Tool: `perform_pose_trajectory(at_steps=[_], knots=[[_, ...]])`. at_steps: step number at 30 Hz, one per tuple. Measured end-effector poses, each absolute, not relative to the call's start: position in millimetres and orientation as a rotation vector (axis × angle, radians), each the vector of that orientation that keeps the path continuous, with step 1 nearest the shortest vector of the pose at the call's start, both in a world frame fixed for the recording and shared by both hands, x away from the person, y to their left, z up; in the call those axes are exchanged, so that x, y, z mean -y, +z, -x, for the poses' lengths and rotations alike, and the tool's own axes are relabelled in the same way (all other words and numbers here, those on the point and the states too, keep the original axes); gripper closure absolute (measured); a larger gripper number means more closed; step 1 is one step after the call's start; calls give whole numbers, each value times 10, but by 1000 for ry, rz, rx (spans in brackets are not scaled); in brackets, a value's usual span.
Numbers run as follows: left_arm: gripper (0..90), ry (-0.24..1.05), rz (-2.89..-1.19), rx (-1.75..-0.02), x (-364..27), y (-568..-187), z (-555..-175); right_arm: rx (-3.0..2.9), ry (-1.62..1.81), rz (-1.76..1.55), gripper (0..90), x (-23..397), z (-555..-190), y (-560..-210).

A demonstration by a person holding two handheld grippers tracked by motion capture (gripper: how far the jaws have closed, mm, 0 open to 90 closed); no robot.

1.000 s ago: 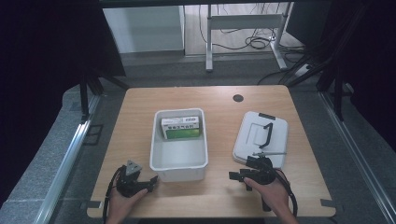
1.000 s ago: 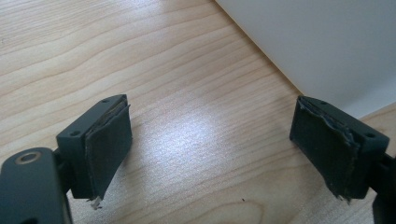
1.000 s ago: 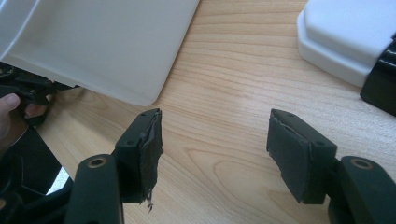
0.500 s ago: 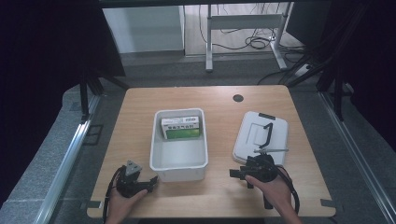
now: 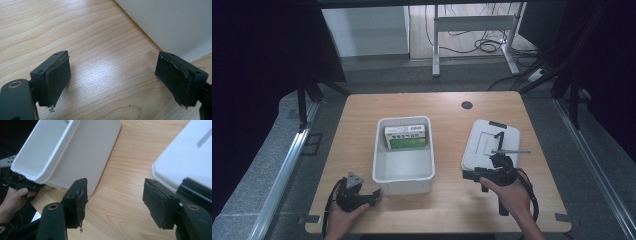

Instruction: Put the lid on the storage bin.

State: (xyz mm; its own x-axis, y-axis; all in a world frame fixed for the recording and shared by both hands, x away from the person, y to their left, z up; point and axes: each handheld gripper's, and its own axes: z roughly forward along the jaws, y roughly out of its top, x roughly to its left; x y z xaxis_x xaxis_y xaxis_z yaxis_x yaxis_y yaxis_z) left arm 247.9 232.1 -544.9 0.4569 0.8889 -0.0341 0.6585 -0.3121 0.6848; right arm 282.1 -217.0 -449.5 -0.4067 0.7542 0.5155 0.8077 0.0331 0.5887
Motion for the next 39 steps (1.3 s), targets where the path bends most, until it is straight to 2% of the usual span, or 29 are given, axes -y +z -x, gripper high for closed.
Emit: perform_pose_trajectory(at_steps=[15,29,39], knots=[[129,473,-2075,-1284,-2325,-5449,-2474,2185,-1382,1709,368,2265,-2970,-4193],[129,472,-2077,-1284,-2326,-5449,-2472,2192,-1340,1760,435,2306,-3156,-4031],[129,471,-2074,-1288,-2324,-5449,-2469,2168,-1344,1817,438,2375,-3297,-3941]])
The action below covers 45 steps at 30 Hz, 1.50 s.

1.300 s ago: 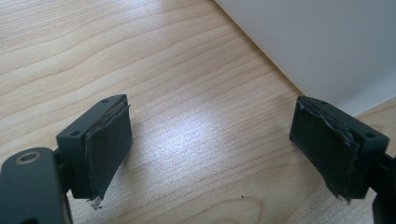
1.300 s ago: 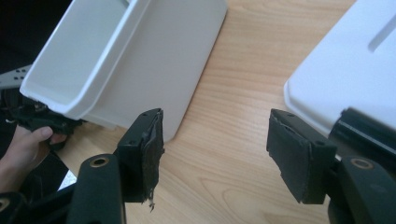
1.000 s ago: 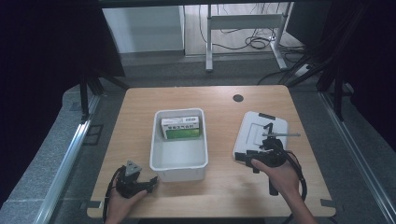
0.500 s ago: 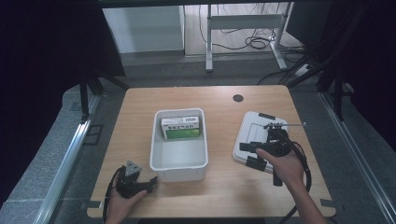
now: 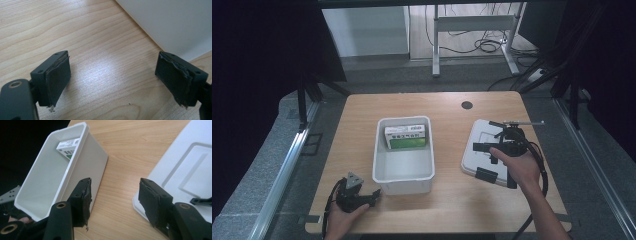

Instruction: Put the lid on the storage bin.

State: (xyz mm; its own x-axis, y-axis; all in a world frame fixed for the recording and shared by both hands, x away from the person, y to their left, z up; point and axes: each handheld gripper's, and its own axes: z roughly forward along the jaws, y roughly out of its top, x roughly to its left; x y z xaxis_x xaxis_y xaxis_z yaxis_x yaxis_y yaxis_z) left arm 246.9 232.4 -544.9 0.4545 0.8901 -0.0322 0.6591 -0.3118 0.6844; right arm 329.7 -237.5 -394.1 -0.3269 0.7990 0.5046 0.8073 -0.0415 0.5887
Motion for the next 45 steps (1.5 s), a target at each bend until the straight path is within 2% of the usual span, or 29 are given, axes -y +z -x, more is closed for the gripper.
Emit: perform_pose_trajectory(at_steps=[30,45], knots=[[129,472,-2077,-1285,-2326,-5448,-2469,2112,-1287,1965,450,2520,-3609,-3826],[129,470,-2076,-1287,-2325,-5448,-2467,2078,-1249,2039,452,2590,-3705,-3885]])
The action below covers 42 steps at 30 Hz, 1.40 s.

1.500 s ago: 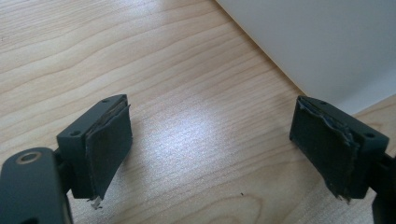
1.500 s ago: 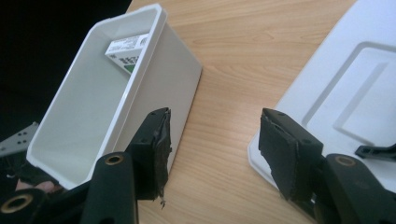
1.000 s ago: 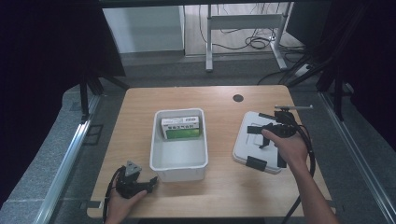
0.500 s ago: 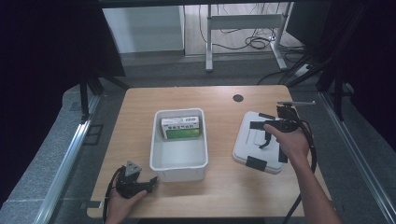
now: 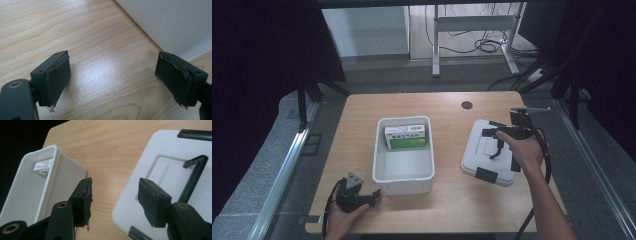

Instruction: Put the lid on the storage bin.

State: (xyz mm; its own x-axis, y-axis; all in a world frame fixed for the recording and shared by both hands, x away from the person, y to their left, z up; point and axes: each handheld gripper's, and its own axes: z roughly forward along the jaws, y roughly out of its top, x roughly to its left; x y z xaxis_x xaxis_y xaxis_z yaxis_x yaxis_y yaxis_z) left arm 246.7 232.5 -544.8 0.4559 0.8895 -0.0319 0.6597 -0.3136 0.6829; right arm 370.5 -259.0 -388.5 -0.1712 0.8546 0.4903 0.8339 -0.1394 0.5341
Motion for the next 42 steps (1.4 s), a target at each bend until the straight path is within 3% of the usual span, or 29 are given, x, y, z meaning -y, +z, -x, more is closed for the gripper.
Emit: perform_pose_trajectory(at_steps=[42], knots=[[131,470,-2074,-1288,-2325,-5448,-2458,-1963,1006,-2130,470,2870,-3858,-4171]])
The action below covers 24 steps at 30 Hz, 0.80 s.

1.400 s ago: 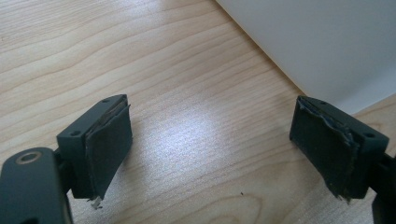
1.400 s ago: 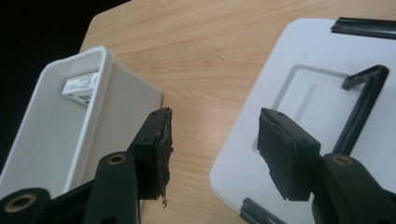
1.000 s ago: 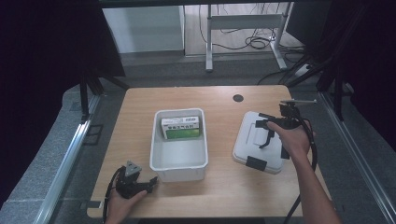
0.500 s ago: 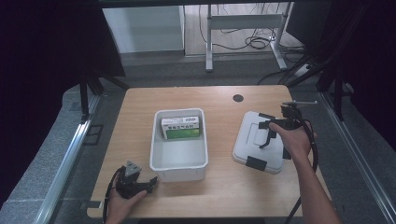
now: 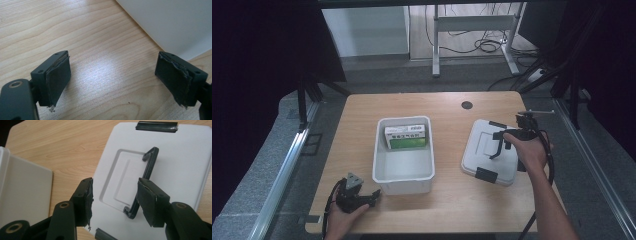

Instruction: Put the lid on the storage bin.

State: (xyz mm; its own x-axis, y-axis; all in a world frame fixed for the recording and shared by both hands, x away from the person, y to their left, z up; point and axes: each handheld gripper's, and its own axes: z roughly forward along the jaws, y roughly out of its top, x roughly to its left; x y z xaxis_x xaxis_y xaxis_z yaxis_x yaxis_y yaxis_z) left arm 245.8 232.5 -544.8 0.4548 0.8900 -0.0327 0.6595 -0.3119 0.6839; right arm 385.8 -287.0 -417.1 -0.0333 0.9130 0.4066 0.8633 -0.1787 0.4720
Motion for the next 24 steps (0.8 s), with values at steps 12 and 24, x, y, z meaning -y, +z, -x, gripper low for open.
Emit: perform_pose_trajectory(at_steps=[12,24], knots=[[131,470,-2075,-1287,-2327,-5448,-2455,-1962,946,-2170,470,2928,-3871,-4363],[131,470,-2075,-1287,-2327,-5448,-2454,-1966,910,-2204,472,2967,-3908,-4475]])
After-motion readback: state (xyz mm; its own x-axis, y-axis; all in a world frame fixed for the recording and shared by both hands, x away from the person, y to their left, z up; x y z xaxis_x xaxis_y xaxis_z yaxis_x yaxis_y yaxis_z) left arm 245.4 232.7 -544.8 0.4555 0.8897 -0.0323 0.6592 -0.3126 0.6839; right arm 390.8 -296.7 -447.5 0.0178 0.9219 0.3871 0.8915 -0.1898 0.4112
